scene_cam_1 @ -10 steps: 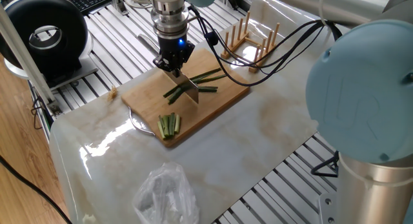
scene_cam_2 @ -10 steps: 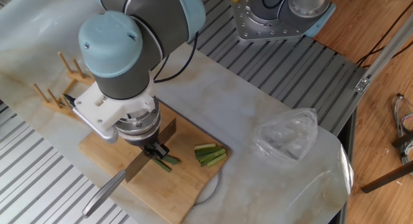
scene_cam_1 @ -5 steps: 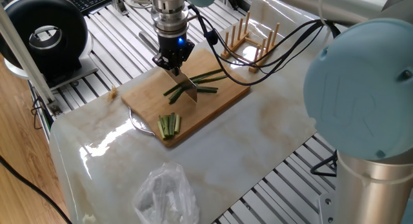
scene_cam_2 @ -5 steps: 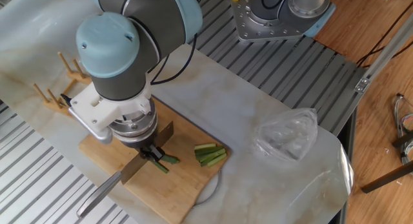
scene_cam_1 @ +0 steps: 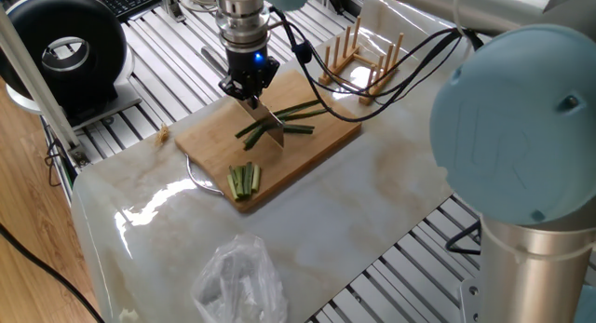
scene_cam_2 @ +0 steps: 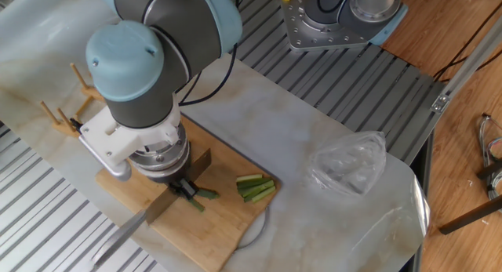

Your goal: Chop the green garlic

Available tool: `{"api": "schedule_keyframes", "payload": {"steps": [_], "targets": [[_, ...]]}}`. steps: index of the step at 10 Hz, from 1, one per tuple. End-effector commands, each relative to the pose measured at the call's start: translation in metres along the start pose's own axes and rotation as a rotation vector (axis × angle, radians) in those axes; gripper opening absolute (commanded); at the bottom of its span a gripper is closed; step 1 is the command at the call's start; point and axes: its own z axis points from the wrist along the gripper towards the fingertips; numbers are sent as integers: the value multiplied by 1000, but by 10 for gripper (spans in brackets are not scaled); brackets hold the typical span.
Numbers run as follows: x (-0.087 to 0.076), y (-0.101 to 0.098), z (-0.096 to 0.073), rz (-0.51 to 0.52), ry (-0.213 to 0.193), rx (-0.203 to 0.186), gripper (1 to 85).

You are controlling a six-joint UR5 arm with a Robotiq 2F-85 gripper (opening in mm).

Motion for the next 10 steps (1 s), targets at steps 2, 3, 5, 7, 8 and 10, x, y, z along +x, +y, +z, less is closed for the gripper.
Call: {"api": "schedule_keyframes", "payload": {"steps": [2, 3, 5, 7, 8, 10], "targets": [[-3, 6, 1, 21, -3, -12, 13], [-3, 6, 3, 23, -5, -14, 13], [-2, 5, 3, 24, -2, -7, 13], [-2, 5, 4, 23, -3, -4, 13], [-3, 3, 4, 9, -6, 2, 13], [-6, -1, 5, -15, -18, 15, 13]]}}
